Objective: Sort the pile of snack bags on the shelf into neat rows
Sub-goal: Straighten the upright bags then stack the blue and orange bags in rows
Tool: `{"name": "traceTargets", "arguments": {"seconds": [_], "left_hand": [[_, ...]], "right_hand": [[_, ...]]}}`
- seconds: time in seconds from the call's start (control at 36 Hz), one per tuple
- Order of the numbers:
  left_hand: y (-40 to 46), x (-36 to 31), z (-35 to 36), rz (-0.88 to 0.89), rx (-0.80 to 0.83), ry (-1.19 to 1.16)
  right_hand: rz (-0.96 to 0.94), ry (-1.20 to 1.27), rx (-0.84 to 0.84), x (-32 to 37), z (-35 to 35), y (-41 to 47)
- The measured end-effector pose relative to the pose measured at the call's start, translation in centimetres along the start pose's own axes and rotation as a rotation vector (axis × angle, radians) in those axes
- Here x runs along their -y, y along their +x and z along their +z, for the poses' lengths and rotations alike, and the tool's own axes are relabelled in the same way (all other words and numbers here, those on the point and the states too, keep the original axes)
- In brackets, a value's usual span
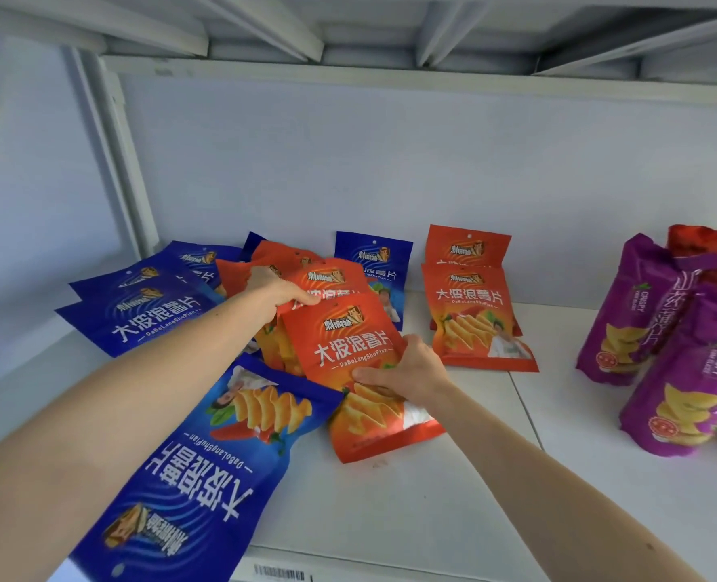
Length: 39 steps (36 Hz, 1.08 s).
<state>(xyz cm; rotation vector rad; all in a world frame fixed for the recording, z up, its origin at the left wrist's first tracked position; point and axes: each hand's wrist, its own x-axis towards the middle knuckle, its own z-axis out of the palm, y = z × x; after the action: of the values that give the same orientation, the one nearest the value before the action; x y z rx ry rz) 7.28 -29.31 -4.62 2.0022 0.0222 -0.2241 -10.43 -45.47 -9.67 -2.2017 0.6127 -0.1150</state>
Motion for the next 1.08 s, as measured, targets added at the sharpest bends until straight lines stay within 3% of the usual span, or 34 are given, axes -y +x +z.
{"name": "traceTargets", "arguments": {"seconds": [0.11, 0.28, 0.42, 0.64, 0.81, 0.89, 1.08], "left_hand": [[-1.4, 0.8, 0.9, 0.094, 0.055, -0.288], [-3.4, 0.4, 1.0, 0.367, 0.066, -0.426], [-4.8, -2.3, 0.2, 0.455, 0.110, -0.524], [-6.9, -6.8, 2.3, 0.465, 0.232, -0.556], [-8.2, -8.6, 8.1, 0.286, 0.282, -0.593], [-8.8, -8.3, 11.5, 0.239, 0.300, -0.528], [-9.0, -5.7, 18.5, 0.372, 0.279, -0.224]], "right_hand": [[-0.029, 0.045, -0.073, -0.1, 0.1, -0.6], [-0.104, 0.100, -0.139, 0.3, -0.2, -1.4], [-0.144, 0.240, -0.138, 0.4, -1.7, -1.2], [-0.224, 0.450, -0.238, -0.4, -4.5, -2.4], [-0.103, 0.502, -0.265, -3.6, -8.9, -2.8], [-0.022, 0.463, -0.213, -5.7, -10.9, -3.6], [0.135, 0.377, -0.217, -9.9, -12.4, -4.7]]}}
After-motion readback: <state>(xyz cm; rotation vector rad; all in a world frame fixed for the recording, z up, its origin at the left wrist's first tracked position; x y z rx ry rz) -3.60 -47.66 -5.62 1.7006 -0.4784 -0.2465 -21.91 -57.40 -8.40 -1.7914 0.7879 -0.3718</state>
